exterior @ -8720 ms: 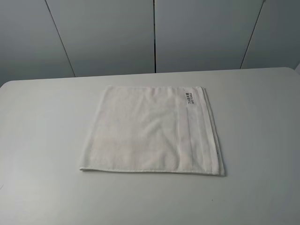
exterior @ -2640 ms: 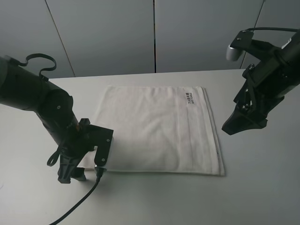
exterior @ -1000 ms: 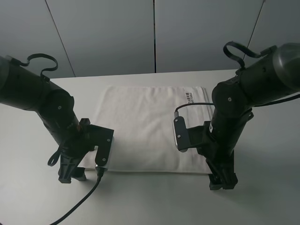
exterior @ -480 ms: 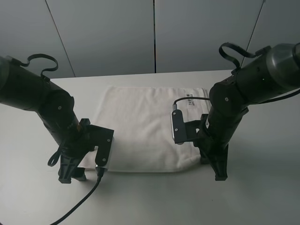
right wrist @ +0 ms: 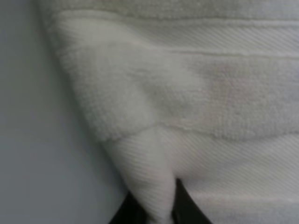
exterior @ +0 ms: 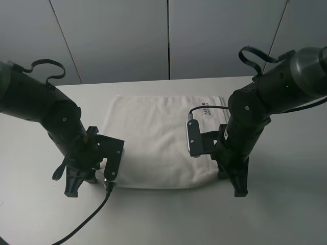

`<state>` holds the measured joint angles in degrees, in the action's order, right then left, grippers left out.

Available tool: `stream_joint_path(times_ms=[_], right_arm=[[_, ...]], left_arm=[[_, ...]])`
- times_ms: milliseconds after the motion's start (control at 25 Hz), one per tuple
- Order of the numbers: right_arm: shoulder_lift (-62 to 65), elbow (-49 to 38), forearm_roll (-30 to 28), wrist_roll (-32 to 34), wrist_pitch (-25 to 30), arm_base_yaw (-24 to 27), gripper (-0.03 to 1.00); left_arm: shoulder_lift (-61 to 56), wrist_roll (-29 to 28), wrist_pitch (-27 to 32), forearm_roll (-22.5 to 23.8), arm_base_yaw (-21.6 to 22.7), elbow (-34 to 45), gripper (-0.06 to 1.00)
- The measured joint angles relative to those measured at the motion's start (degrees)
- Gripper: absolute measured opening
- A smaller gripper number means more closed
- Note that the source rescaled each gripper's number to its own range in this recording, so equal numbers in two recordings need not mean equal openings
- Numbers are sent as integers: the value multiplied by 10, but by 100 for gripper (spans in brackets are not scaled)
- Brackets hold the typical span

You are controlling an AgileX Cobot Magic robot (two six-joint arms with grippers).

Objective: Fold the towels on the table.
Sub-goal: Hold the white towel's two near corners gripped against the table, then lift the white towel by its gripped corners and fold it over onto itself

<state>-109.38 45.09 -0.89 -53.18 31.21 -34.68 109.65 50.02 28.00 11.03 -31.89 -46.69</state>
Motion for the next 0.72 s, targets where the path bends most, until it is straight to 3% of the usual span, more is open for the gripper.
stream_joint_path(times_ms=[120,200,400,720], right_arm=[[0,0,2,0,0,0,0],[0,0,9,0,0,0,0],[0,0,19,2,0,1,0],[0,0,24,30,0,1,0]], left_arm=[[1,-28,-15,29,-1,0,11],[1,-49,-23,39,-1,0,1],[1,-88,-34,51,-1,0,0],[-3,-93,-33,51,-10,0,0]])
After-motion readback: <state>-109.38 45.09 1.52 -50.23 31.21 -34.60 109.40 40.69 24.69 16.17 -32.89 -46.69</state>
